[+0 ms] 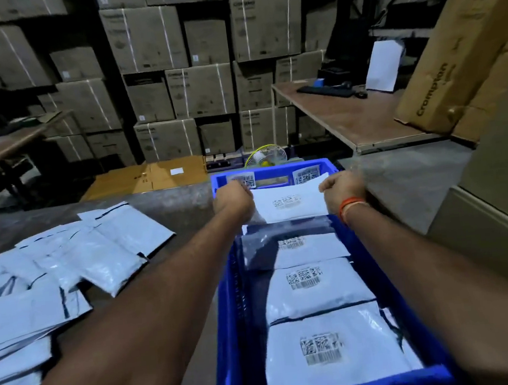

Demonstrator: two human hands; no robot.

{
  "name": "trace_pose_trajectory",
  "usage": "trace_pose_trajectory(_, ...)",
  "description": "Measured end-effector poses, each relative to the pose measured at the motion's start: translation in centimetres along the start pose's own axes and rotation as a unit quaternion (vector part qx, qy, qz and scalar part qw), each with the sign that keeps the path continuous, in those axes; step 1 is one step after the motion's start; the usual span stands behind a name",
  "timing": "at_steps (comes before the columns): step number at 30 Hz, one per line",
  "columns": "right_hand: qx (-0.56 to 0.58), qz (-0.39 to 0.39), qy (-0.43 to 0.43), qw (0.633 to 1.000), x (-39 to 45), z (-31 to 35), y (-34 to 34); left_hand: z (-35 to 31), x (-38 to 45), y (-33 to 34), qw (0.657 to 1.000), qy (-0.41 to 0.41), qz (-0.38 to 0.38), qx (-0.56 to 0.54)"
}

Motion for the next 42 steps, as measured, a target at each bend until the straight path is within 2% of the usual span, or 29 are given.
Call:
trace_pose_trajectory(6, -0.042, 0.037, 0.005, 0.998, 2.1, -1.5, 4.7, 0.2, 2.8, 2.8, 0.992, -0.011, 0.015, 0.123)
trace_pose_trajectory(10, -0.083, 0.089, 0.006, 0.993, 3.5, -2.9, 6.4, 1.5, 2.9, 4.9, 0.984, -0.028, 0.056, 0.169)
trace_pose_trajectory(14, -0.148, 0.094, -0.022, 0.984, 3.5, -2.2, 7.0, 0.7, 2.3, 5.5, 0.973, -0.004, 0.093, 0.210)
trace_pose_trajectory(17, -0.176, 0.079, -0.071, 0.979, 3.0, 0.6, 6.0, -1.2, 2.2, 2.9, 0.980, 0.043, 0.052, 0.188)
trace_pose_trajectory(20, -0.151, 0.087, -0.116, 0.978, 1.6, 4.6, 5.6, -2.3, 1.3, -1.3, 0.987, 0.084, 0.013, 0.138)
trace_pose_trajectory(24, -0.111, 0.111, -0.171, 0.973, -2.6, 10.3, 6.5, -1.5, -1.0, -7.0, 0.990, 0.091, -0.037, 0.106)
trace_pose_trajectory(30, -0.136, 0.130, -0.237, 0.953, -10.4, 16.5, 8.9, 5.4, -5.6, -11.8, 0.993, 0.068, -0.018, 0.094)
trace_pose_trajectory(33, -0.162, 0.139, -0.258, 0.942, -14.7, 19.3, 11.1, 9.9, -8.5, -13.8, 0.990, 0.070, 0.001, 0.126)
trace_pose_trajectory(37, -0.192, 0.166, -0.275, 0.927, -21.3, 22.7, 15.8, 17.0, -12.0, -15.3, 0.978, 0.080, 0.063, 0.183)
trace_pose_trajectory(42, -0.229, 0.238, -0.262, 0.907, -29.5, 21.9, 23.1, 26.2, -16.6, -13.9, 0.970, 0.078, 0.126, 0.194)
Point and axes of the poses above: each hand's wrist, its own x-axis towards the middle knuckle, its own y-axis out of the palm, z = x × y, the point moved 8 cm from there along x, towards the middle knuckle, and after that the axes turned 3 degrees about y, right-handed, at the moved point
